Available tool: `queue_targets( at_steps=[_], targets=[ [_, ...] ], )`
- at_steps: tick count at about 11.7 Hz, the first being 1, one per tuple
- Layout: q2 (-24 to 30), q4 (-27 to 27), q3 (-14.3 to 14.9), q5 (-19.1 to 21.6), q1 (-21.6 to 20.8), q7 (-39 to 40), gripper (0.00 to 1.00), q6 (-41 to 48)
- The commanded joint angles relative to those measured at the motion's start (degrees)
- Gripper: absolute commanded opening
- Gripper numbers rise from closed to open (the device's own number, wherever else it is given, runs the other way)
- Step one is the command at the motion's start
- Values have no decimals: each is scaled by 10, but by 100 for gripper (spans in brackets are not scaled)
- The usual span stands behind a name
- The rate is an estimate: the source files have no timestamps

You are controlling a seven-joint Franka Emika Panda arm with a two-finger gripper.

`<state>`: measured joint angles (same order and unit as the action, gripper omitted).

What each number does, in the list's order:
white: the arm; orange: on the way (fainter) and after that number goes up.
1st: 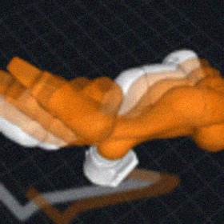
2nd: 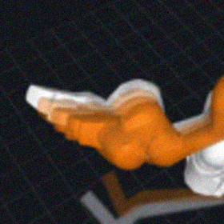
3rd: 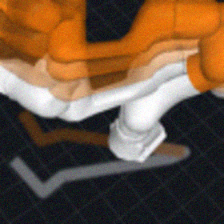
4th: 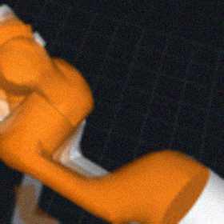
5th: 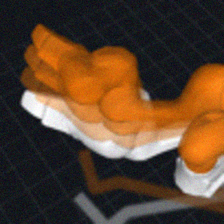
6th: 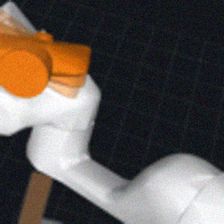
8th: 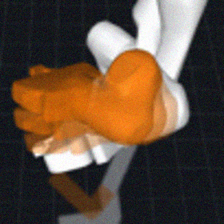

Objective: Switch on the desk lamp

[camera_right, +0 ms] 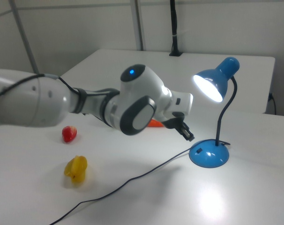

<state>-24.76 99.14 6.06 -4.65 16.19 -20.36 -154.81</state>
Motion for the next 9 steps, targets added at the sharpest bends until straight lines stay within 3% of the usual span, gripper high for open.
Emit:
queue_targets(
  at_steps=[1,5,9],
  targets=[
    [106,58,2,-8,-37,39,0,140],
    [177,62,21,-5,-120,91,0,323],
    [237,67,26,-1,-185,129,0,419]
  ],
)
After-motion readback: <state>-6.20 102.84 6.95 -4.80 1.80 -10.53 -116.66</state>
